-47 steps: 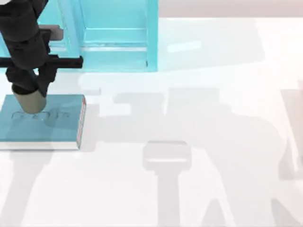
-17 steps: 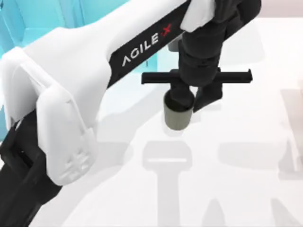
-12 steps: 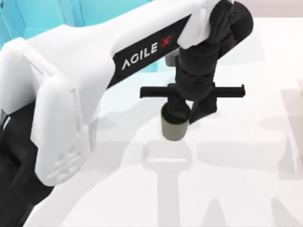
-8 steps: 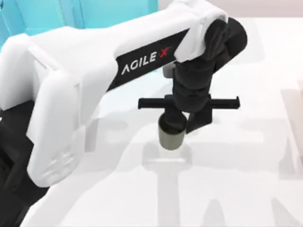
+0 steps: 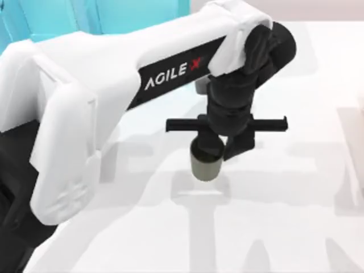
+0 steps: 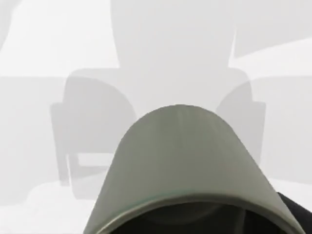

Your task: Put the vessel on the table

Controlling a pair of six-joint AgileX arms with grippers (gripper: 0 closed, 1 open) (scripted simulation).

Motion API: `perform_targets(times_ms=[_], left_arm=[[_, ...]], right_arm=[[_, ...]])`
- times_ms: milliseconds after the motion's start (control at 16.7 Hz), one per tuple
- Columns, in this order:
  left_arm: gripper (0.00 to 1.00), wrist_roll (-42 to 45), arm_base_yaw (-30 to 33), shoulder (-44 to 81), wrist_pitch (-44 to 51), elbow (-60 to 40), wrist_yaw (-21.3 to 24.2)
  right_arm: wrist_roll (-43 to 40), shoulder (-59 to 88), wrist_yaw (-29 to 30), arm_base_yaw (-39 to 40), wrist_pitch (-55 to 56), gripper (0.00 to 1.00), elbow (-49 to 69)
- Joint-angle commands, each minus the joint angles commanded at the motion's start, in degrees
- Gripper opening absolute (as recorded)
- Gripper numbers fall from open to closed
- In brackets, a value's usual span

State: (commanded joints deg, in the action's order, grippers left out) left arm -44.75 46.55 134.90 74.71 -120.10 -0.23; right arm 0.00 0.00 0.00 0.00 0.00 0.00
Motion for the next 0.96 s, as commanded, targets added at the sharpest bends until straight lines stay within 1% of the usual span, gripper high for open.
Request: perform_targets(times_ms=[600,660,960], left_arm=[[0.98,0.0,0.0,0.0,0.0,0.0,0.0],[1.00,0.0,0.0,0.0,0.0,0.0,0.0],[1.00,0.0,0.0,0.0,0.0,0.0,0.0]], right_arm=[[0.0,0.0,0.0,0.0,0.0,1.00,0.0],[0.0,0.0,0.0,0.0,0.0,1.00,0.0],[0.0,0.0,0.0,0.0,0.0,1.00,0.0]])
